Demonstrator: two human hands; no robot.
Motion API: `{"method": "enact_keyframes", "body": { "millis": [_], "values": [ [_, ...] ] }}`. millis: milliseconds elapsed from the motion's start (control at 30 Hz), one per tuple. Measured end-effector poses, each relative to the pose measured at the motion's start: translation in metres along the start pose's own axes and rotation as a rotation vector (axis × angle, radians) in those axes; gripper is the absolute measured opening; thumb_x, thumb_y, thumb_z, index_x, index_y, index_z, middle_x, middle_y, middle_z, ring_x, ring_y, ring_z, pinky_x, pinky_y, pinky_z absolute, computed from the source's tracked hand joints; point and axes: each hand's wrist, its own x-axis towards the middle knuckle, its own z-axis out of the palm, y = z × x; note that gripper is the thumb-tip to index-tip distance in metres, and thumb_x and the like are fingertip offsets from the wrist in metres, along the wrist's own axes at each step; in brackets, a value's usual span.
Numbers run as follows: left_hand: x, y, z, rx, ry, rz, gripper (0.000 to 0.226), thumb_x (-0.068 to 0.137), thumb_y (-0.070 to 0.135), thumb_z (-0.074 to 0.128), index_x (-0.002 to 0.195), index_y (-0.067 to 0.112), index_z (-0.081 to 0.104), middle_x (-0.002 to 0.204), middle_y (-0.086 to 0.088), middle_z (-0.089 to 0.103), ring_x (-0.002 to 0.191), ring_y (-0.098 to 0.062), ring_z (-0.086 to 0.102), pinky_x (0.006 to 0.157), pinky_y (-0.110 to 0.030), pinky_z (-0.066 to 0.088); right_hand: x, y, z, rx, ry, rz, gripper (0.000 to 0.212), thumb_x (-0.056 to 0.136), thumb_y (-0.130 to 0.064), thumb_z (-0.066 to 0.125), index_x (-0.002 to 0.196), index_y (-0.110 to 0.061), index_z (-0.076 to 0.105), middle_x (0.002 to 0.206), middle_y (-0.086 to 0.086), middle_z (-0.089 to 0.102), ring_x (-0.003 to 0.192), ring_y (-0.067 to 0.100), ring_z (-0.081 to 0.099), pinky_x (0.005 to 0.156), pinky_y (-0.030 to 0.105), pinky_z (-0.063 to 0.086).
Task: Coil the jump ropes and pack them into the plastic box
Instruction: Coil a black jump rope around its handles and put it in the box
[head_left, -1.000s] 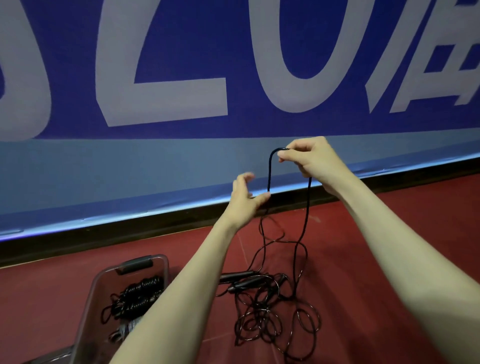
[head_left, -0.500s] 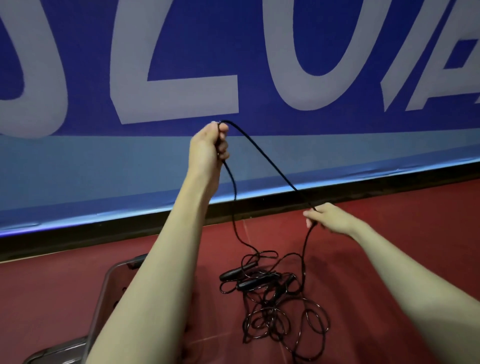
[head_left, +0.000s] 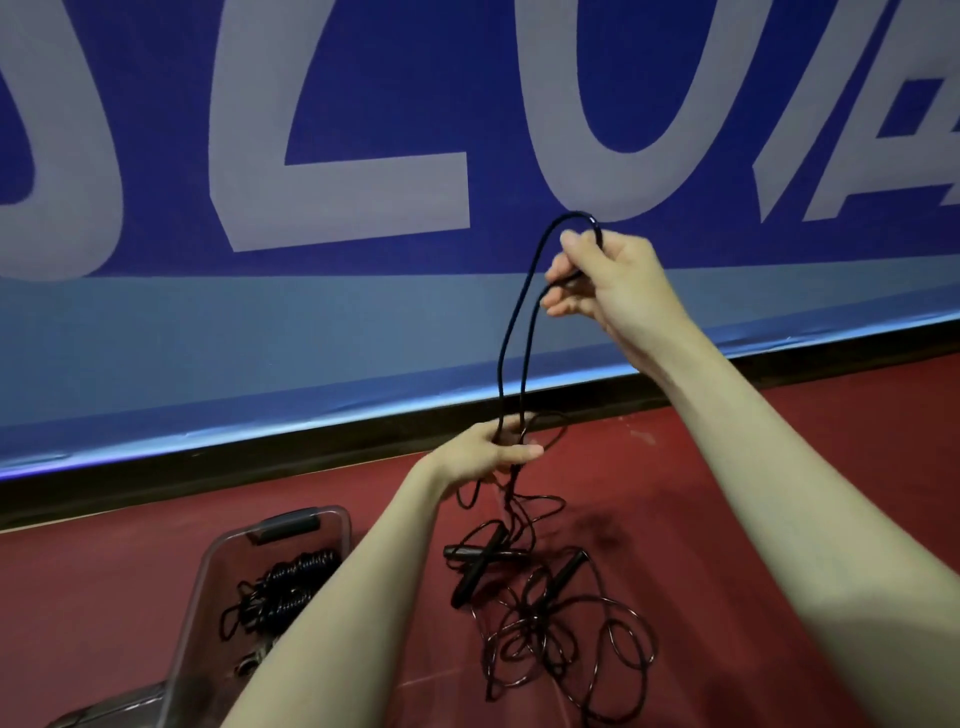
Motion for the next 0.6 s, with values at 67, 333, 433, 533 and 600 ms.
{"method": "enact_keyframes", "body": {
  "millis": [67,333,433,533,600],
  "values": [
    [0.003,0.005,0.005,-0.015,0.131,0.059,0.02,0.098,0.026,0.054,0.105,0.012,0.067,0.086,0.002,0.071,0.065,0.003,0.056,0.055,-0.012,0.038,0.001,-0.005,-0.002,0.004,0.011,-0.048,0.03,0.102,-0.015,0.049,0.073,-0.007,0.055,0.072,0.007,0.058,0.058,0.015,0.061,0.059,0.026,0.054],
    [-0.008,0.071,-0.053,-0.749,0.427,0.257,0.039,0.104,0.029,0.04,0.082,0.004,0.06,0.05,0.008,0.055,0.038,-0.001,0.034,0.039,-0.012,0.027,0.001,0.053,-0.036,-0.303,0.023,0.113,0.03,0.083,0.007,0.066,0.096,-0.018,0.056,0.096,0.005,0.058,0.071,0.008,0.058,0.062,0.019,0.051],
    [-0.021,0.092,-0.065,-0.873,0.383,0.283,0.038,0.104,0.029,0.039,0.082,0.005,0.058,0.052,0.007,0.048,0.036,-0.001,0.029,0.036,-0.011,0.023,-0.008,0.089,-0.035,-0.436,-0.122,0.358,0.026,0.084,0.006,0.065,0.095,-0.016,0.058,0.095,0.011,0.061,0.081,0.016,0.057,0.061,0.021,0.044],
    [-0.034,0.107,-0.07,-0.881,0.33,0.285,0.037,0.104,0.033,0.038,0.086,0.007,0.057,0.049,0.009,0.041,0.035,-0.001,0.024,0.034,-0.012,0.018,-0.019,0.115,-0.026,-0.48,-0.24,0.423,0.061,0.079,0.004,0.072,0.131,-0.017,0.049,0.129,0.013,0.055,0.104,0.019,0.054,0.079,0.025,0.046],
    [-0.042,0.116,-0.071,-0.937,0.292,0.305,0.036,0.104,0.034,0.037,0.088,0.008,0.056,0.048,0.01,0.038,0.035,-0.003,0.022,0.032,-0.013,0.018,-0.027,0.126,-0.015,-0.52,-0.35,0.42,0.087,0.076,0.0,0.077,0.147,-0.024,0.033,0.143,0.007,0.044,0.124,0.025,0.05,0.094,0.033,0.047]
  ]
}}
